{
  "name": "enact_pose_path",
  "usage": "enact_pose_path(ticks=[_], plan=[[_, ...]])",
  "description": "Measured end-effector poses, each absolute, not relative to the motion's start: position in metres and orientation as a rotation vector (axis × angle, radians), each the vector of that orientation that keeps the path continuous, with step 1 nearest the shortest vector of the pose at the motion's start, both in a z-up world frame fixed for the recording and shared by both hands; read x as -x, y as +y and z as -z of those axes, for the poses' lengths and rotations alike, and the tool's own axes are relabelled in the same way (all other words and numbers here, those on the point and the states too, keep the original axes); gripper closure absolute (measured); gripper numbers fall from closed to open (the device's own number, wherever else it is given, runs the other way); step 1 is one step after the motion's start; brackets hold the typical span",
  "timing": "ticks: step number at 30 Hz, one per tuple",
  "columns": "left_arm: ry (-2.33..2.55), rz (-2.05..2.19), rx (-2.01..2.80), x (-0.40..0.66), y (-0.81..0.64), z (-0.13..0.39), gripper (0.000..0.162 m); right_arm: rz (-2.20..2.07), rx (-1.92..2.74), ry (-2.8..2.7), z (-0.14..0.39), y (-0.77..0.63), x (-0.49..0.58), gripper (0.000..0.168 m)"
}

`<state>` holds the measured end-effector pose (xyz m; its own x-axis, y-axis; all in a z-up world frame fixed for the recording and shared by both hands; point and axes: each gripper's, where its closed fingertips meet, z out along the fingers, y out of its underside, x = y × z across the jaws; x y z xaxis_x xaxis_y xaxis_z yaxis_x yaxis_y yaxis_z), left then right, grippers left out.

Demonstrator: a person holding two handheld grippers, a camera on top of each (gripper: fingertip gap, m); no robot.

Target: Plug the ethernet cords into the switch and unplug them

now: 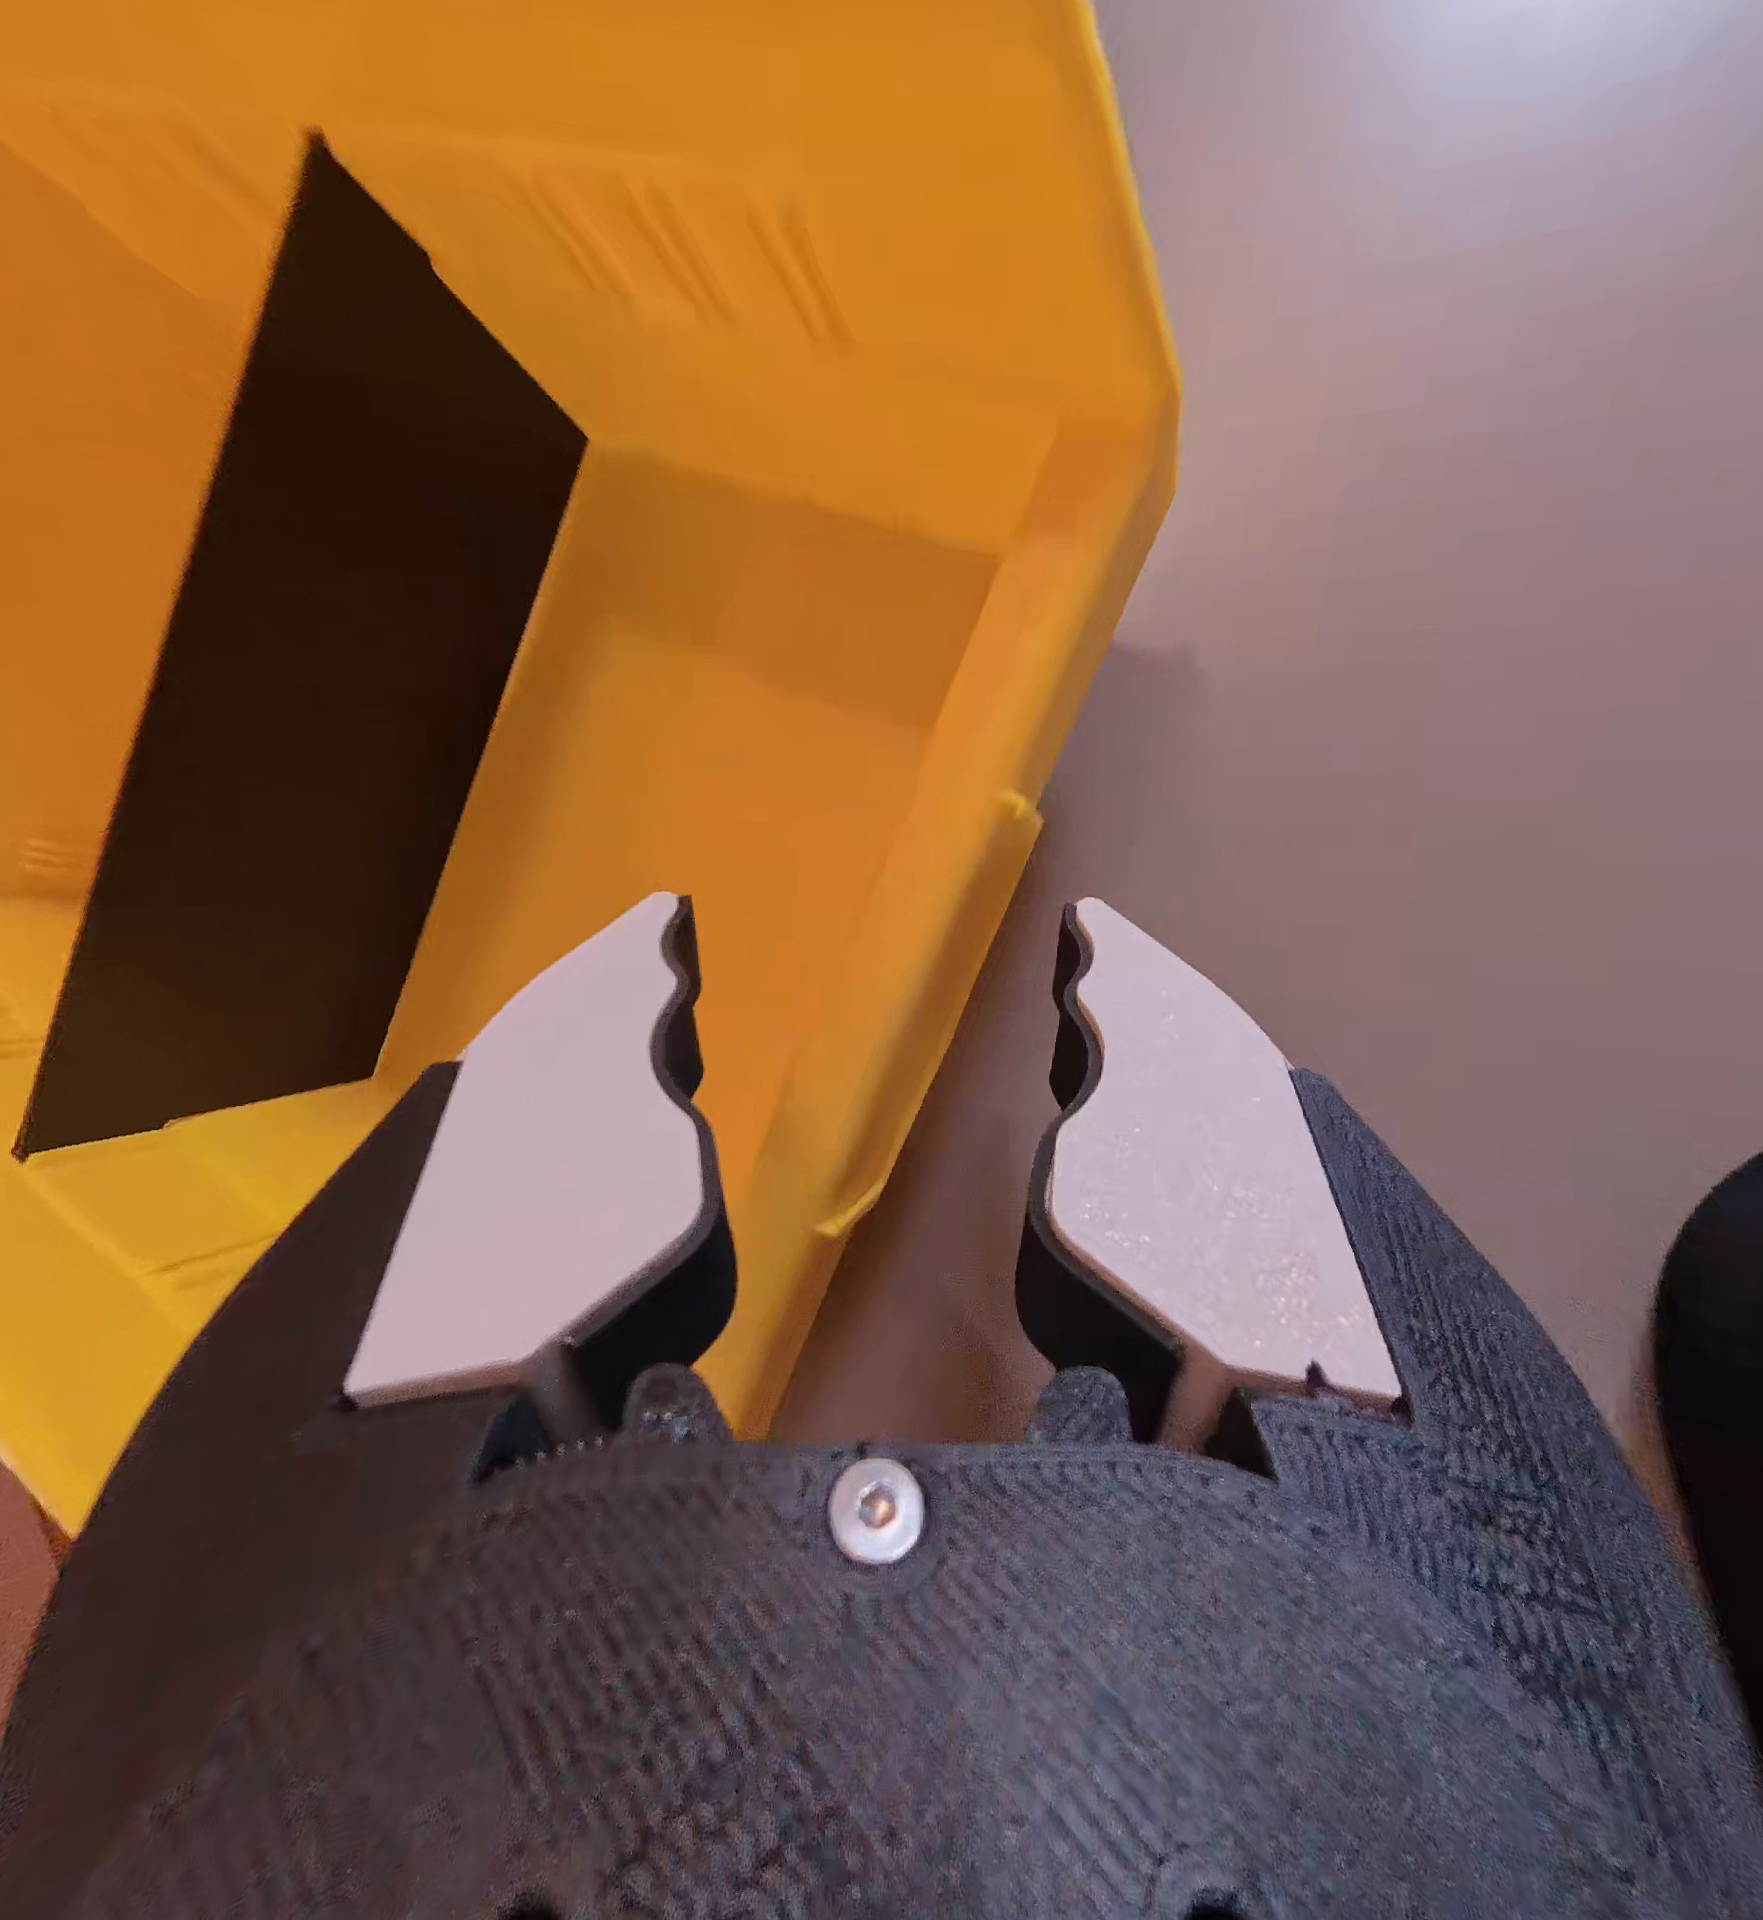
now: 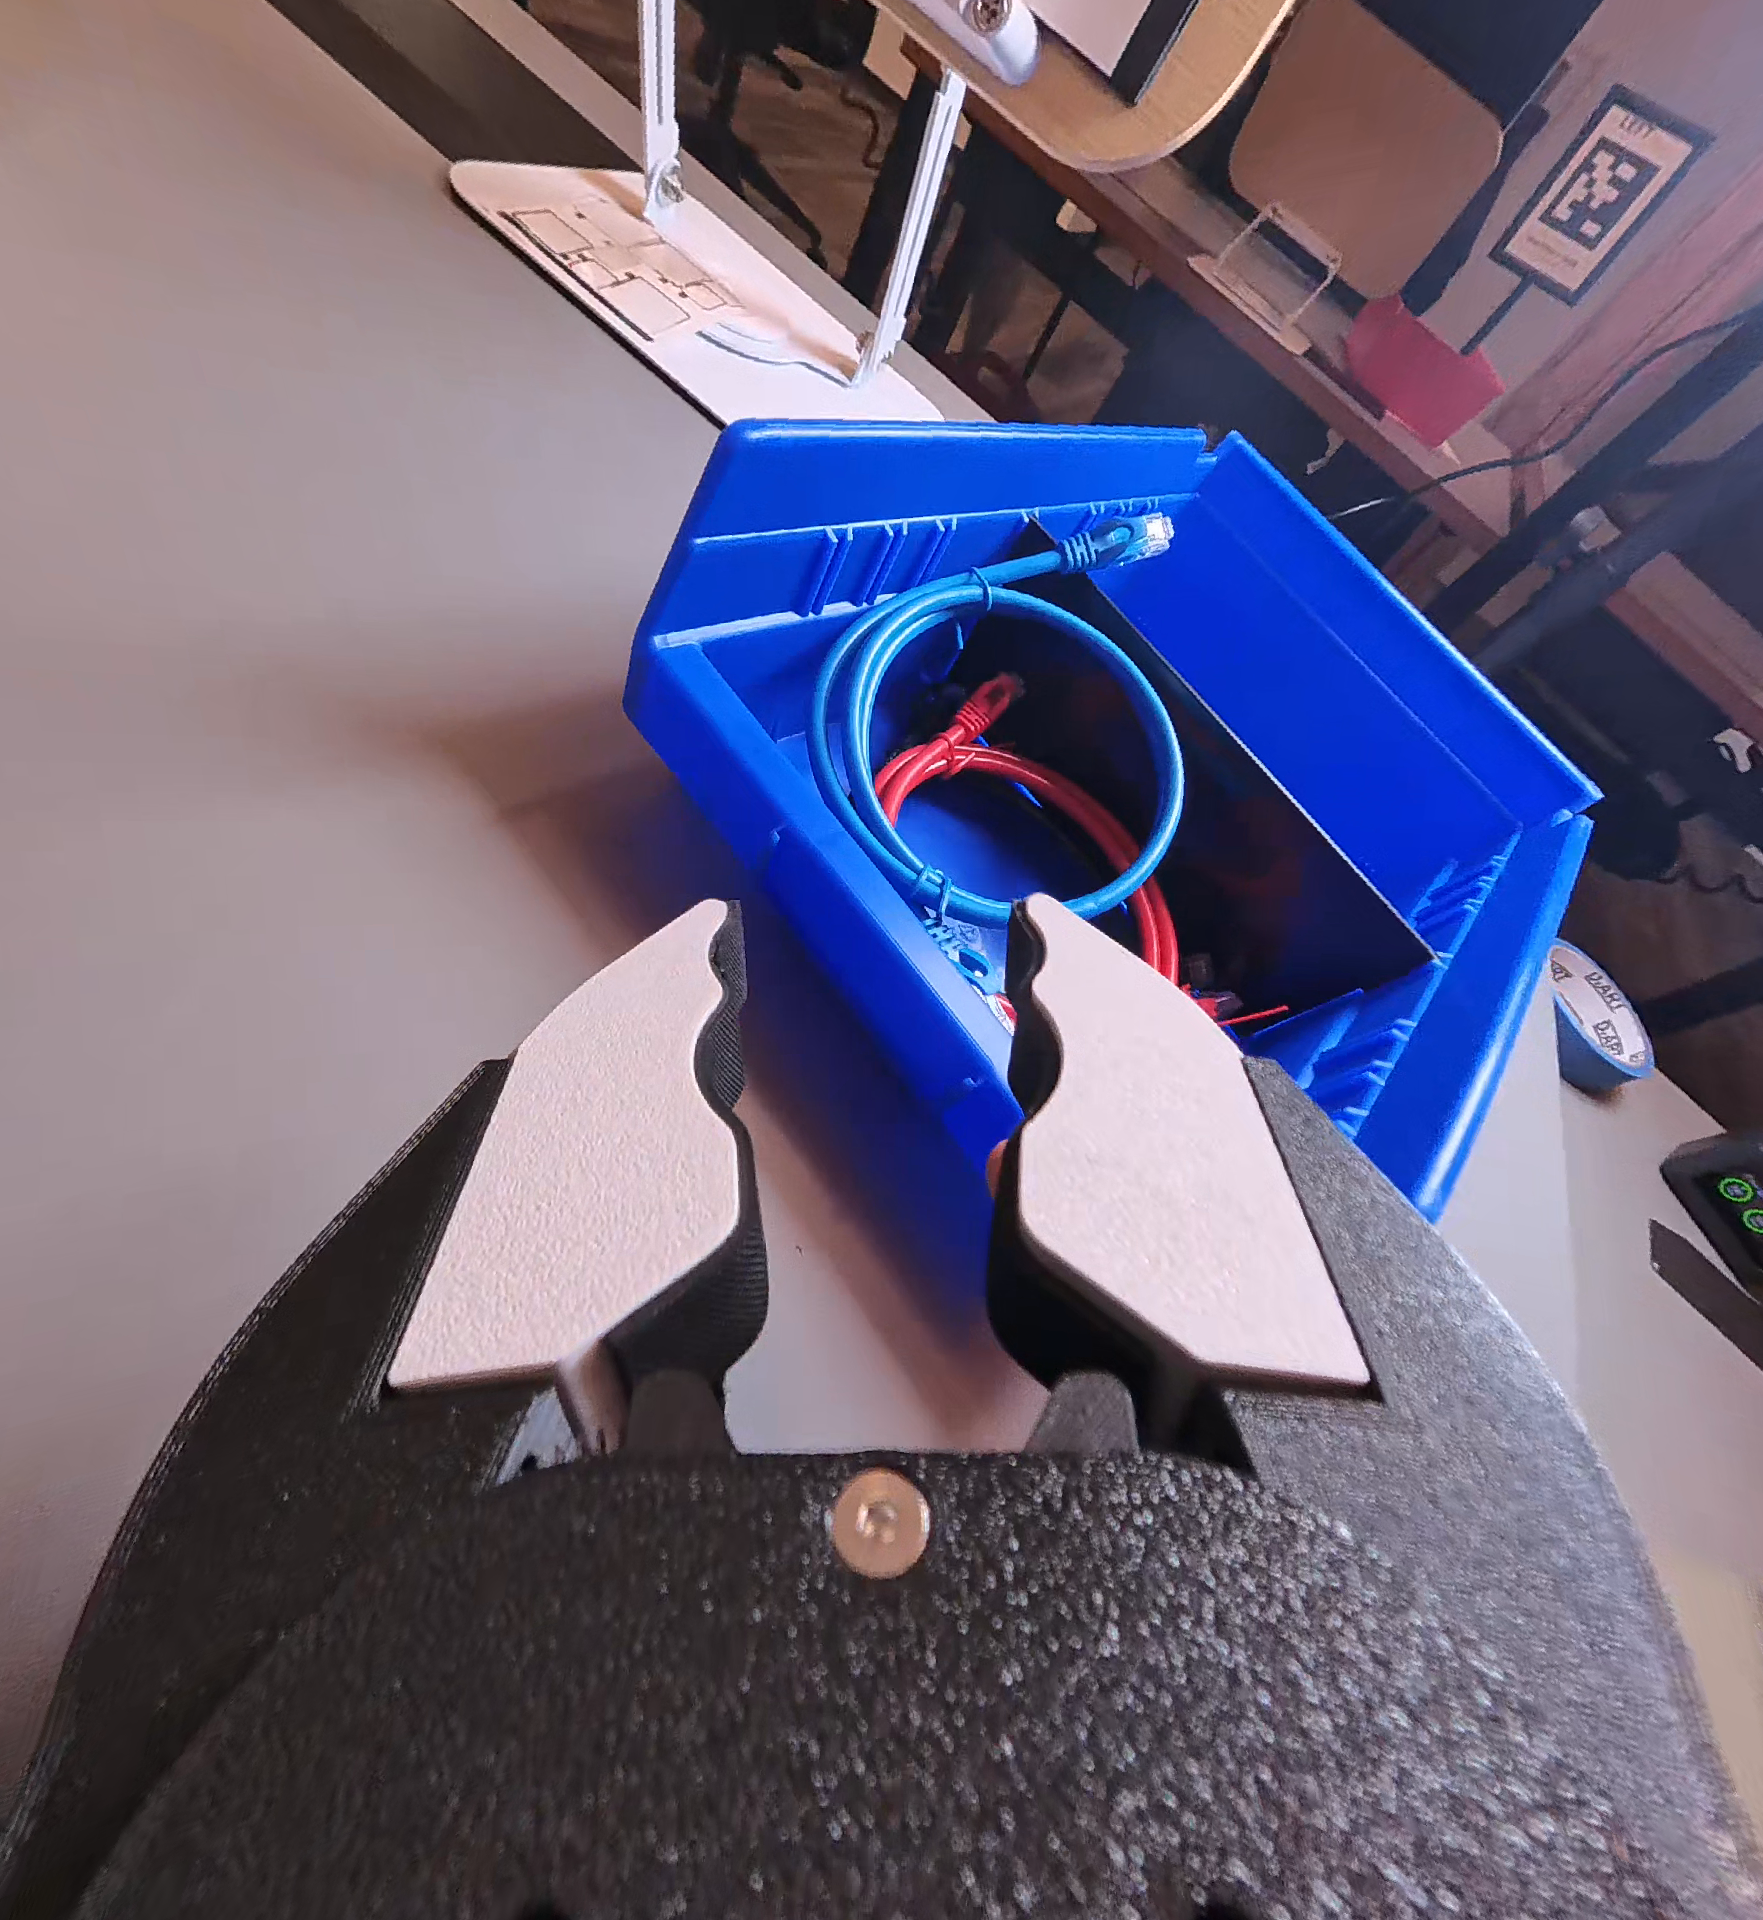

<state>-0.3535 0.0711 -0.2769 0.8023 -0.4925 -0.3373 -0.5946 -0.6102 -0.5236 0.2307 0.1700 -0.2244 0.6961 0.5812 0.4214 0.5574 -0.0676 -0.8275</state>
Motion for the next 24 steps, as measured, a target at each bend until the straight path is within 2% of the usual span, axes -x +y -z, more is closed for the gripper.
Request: enact_pose_path(ticks=[1,4,9,15,20,24], plan=[[0.835,-0.23,2.384,0.358,0.07,0.283,0.096,-0.029,1.722,-0.911,0.224,0.17,-0.232,0.12],[0.935,-0.283,2.481,0.368,0.067,0.3,0.099,-0.043,1.712,-0.884,0.221,0.17,-0.233,0.121],[0.974,-0.197,2.515,0.364,0.067,0.305,0.121,-0.079,1.687,-0.873,0.218,0.171,-0.23,0.124],[0.994,-0.081,2.471,0.36,0.064,0.308,0.131,-0.056,1.693,-0.894,0.224,0.173,-0.227,0.126],[1.035,-0.115,2.433,0.352,0.058,0.307,0.132,0.024,1.703,-0.869,0.223,0.175,-0.236,0.126],[1.151,-0.083,2.379,0.309,0.043,0.307,0.132,0.168,1.677,-0.787,0.202,0.176,-0.26,0.126]])
